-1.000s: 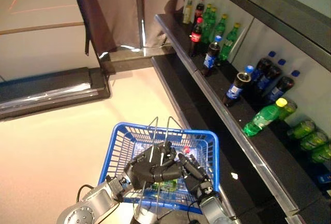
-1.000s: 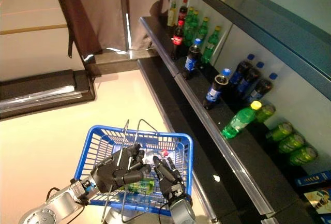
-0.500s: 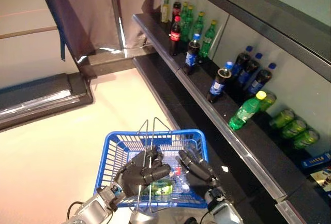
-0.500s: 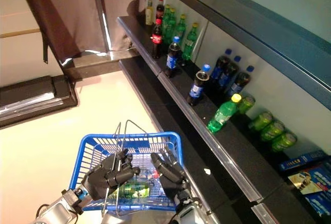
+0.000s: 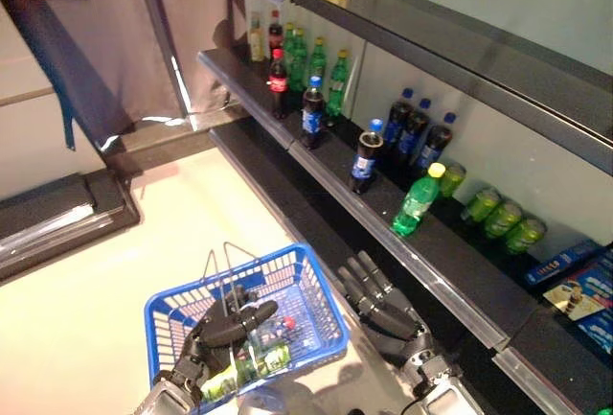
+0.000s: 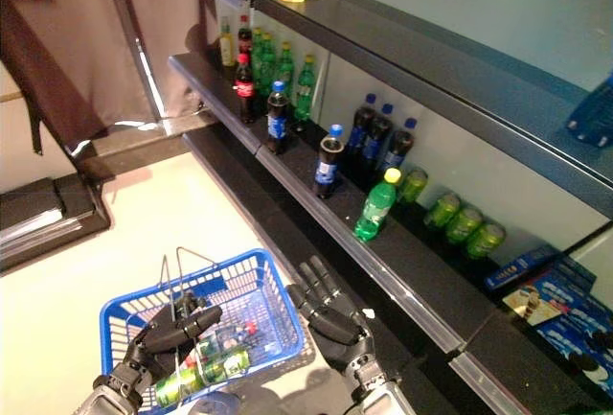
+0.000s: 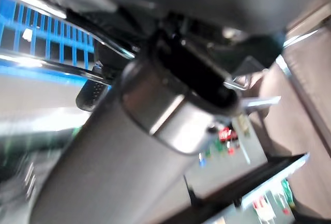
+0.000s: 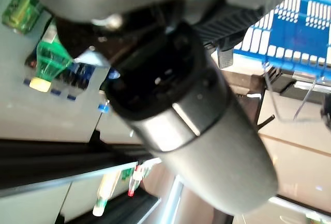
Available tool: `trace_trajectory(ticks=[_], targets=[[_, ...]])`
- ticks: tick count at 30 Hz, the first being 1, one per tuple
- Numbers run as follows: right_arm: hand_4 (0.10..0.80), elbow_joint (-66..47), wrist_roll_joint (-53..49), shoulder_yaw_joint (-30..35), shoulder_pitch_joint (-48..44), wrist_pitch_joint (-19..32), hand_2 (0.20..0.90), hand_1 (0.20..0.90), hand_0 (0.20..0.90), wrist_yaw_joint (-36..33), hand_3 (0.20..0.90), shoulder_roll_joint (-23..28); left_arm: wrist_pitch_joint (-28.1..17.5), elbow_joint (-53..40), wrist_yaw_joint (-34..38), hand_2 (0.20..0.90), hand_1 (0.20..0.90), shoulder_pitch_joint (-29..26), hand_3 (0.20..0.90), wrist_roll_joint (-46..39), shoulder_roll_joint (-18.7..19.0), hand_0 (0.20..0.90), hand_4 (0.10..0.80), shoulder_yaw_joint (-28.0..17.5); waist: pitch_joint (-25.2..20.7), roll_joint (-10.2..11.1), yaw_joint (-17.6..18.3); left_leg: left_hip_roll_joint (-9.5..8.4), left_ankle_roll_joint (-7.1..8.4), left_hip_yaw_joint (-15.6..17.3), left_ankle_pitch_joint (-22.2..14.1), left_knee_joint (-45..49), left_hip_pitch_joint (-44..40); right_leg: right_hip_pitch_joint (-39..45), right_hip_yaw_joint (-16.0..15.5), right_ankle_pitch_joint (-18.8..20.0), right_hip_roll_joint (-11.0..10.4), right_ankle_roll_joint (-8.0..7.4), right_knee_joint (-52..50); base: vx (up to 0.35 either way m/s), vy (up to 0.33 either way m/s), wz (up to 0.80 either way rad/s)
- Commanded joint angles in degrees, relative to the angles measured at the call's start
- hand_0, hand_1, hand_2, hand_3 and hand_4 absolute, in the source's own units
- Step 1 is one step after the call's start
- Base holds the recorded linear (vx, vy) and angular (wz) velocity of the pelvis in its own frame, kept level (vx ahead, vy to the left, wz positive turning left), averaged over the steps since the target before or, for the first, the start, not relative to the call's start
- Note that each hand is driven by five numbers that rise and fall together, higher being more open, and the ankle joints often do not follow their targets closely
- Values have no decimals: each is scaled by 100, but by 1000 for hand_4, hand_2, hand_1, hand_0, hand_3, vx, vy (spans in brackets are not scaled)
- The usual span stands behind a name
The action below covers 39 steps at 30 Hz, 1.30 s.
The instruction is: Pick up the drink and place into the basket.
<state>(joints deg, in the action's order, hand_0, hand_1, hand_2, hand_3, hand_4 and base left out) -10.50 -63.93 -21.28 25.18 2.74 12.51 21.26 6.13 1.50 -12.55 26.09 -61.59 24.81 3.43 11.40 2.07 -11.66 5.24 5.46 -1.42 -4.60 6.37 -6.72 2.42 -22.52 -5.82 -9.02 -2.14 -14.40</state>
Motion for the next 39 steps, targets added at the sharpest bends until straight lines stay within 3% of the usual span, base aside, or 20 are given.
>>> trace_trajectory(ticks=[1,6,7,11,16,17,22,25,26,27,28,29,30,32,33,34,35,36,37,39], targets=[[800,-339,-80,319,-322,240,900,900,900,608,900,183,-1084,-934,-74,300,300,-205,200,-73,-142,300,100,31,-436,44,105,-110,-46,155,675,-302,235,781,496,433,-31,-715,1090,-84,21,-22],[800,214,167,527,-275,272,900,900,900,593,900,227,-1603,-340,546,300,300,-272,200,145,-195,300,100,5,-430,81,243,-114,-94,357,691,-513,180,704,650,546,-88,-795,1241,-105,13,-24],[800,666,503,656,-217,272,900,900,900,553,900,247,-1846,231,1136,300,300,-378,200,355,-273,300,100,-43,-406,122,355,-132,-129,504,694,-649,169,644,723,619,-154,-865,1325,-168,9,-22],[800,1723,1119,691,-278,418,900,900,900,460,900,215,-1892,1348,1515,300,300,-698,200,325,-505,300,100,-213,-367,177,446,-200,-212,515,694,-865,155,561,836,628,-198,-911,1314,-146,-15,-20],[800,2685,1579,573,-556,589,900,900,900,-411,900,30,-1852,2574,1801,300,300,-1222,200,223,-799,300,100,-140,-360,172,701,-282,-249,17,708,-973,208,437,1475,464,300,-624,1304,-116,-63,36],[800,3087,1935,507,-696,629,900,900,900,-611,900,-7,-1925,2904,1881,300,300,-1319,200,287,-923,300,100,-177,-334,151,702,-264,-199,-115,754,-990,234,438,1456,420,398,-544,1269,-94,-82,79],[800,3634,2602,341,-969,415,900,900,900,-826,900,3,-2075,3387,1959,300,300,-1354,200,-34,-1126,300,100,-430,-227,104,582,-120,-39,-197,937,-1050,372,415,1379,457,525,-450,1387,-124,-100,34],[800,4079,2972,351,-1113,253,900,900,900,-1057,900,-4,-2194,3770,1936,300,300,-1472,200,-327,-1264,300,100,-631,-78,16,568,159,142,159,1217,-1035,764,336,1222,451,585,-388,1415,-239,-13,15],[800,4297,2924,452,-1095,249,900,900,900,-1251,900,-76,-2124,3919,2035,300,300,-1643,200,-487,-1305,300,100,-658,4,-16,676,381,243,867,1353,-938,917,355,923,444,543,-364,1379,-192,39,65],[800,4298,2925,453,-1097,249,900,900,900,-1251,900,-77,-2124,3920,2035,300,300,-1646,200,-487,-1305,300,100,-659,-8,-18,679,384,243,862,1357,-931,941,339,920,452,546,-362,1382,-162,55,98],[800,4361,2947,489,-1094,247,900,900,900,-1320,900,-101,-2094,3959,2082,300,300,-1703,200,-504,-1326,300,100,-666,-2,-25,725,449,268,1109,1377,-877,984,340,807,455,528,-355,1377,-157,189,114],[800,4702,2686,633,-1075,300,900,900,900,-1520,900,-182,-2029,4194,2268,300,300,-1916,200,-381,-1414,300,100,-647,55,41,900,671,272,1663,1238,-356,1003,300,463,456,321,-311,1225,-158,203,127],[800,4722,2681,637,-1082,302,900,900,900,-1521,900,-185,-2036,4206,2273,300,300,-1919,200,-387,-1421,300,100,-649,58,46,907,665,266,1640,1217,-330,1001,294,464,457,310,-312,1217,-147,313,132],[800,5053,2831,696,-1203,268,900,900,900,-1450,900,-166,-2276,4399,2314,300,300,-1793,200,-631,-1592,300,100,-766,36,120,883,530,169,1044,937,-133,856,174,761,555,169,-328,1212,-30,318,75],[800,5127,2861,747,-1210,240,900,900,900,-1390,900,-144,-2316,4452,2267,300,300,-1724,200,-733,-1643,300,100,-829,-3,130,892,547,161,952,897,-134,794,131,843,584,140,-331,1221,-17,366,-1],[800,5207,2850,829,-1175,228,900,900,900,-1301,900,-136,-2341,4496,2247,300,300,-1658,200,-886,-1685,300,100,-903,-38,137,922,602,171,961,860,-136,704,116,901,595,99,-344,1222,48,565,-4],[800,5428,2818,1038,-1046,303,900,900,900,-1212,900,-213,-2296,4562,2264,300,300,-1644,200,-861,-1715,300,100,-980,-110,119,1043,763,206,1361,838,-202,491,134,846,590,-41,-421,1162,54,467,5],[800,5431,2818,1039,-1046,306,900,900,900,-1210,900,-214,-2295,4562,2264,300,300,-1644,200,-860,-1715,300,100,-980,-109,118,1042,763,207,1363,839,-208,485,135,847,588,-41,-422,1160,103,553,29],[800,5583,2777,1139,-991,387,900,900,900,-1231,900,-298,-2227,4603,2272,300,300,-1704,200,-797,-1692,300,100,-968,-145,99,1109,813,213,1622,840,-250,402,146,772,593,-150,-491,1102,98,405,34],[800,5935,2611,1269,-984,533,900,900,900,-1327,900,-488,-2037,4656,2291,300,300,-1850,200,-588,-1618,300,100,-936,-101,123,1127,652,137,1689,623,-53,359,168,817,657,-491,-728,946,157,573,67]])
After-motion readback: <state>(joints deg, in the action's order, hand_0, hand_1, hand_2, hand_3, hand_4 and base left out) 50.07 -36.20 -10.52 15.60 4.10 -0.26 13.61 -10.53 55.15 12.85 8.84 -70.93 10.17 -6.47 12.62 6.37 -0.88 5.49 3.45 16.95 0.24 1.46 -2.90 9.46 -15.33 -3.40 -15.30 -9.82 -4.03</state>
